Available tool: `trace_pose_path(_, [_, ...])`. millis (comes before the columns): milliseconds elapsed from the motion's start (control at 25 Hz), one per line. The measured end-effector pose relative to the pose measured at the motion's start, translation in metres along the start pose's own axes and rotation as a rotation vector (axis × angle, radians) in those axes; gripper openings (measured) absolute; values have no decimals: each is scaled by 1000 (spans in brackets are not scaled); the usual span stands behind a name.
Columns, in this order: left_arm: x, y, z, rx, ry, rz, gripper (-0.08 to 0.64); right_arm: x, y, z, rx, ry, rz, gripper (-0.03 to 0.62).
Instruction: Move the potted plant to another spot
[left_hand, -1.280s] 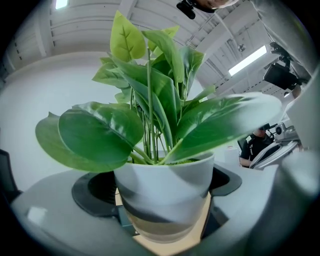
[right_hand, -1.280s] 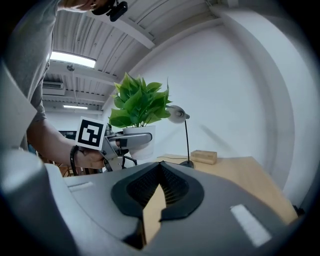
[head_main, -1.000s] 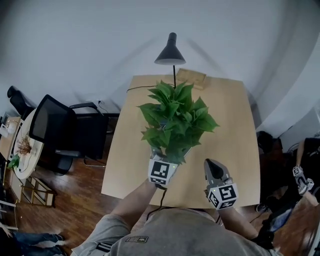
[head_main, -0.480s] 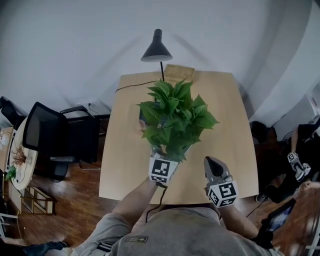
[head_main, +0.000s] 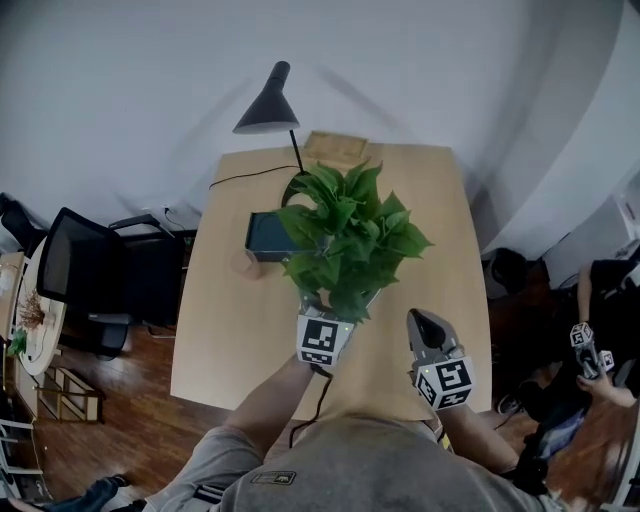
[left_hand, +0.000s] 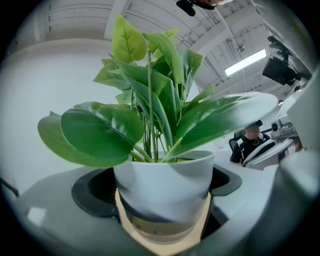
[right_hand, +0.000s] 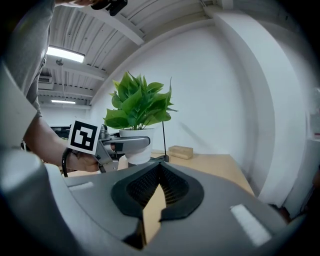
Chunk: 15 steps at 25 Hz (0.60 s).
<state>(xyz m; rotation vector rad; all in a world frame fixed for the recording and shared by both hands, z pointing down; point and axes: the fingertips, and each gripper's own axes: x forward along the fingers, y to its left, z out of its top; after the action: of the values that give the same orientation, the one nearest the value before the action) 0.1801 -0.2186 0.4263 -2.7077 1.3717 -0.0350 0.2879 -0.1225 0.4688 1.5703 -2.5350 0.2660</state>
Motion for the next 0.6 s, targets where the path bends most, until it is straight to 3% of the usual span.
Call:
trace_pose_path(200, [41,-20,-22,-7,38,5,526,7,-50,-11,16,22,3,5])
trace_pose_path(600, [48,-17,-66,-46,108,-8,525,5,-50,-33,29,95,-15,5])
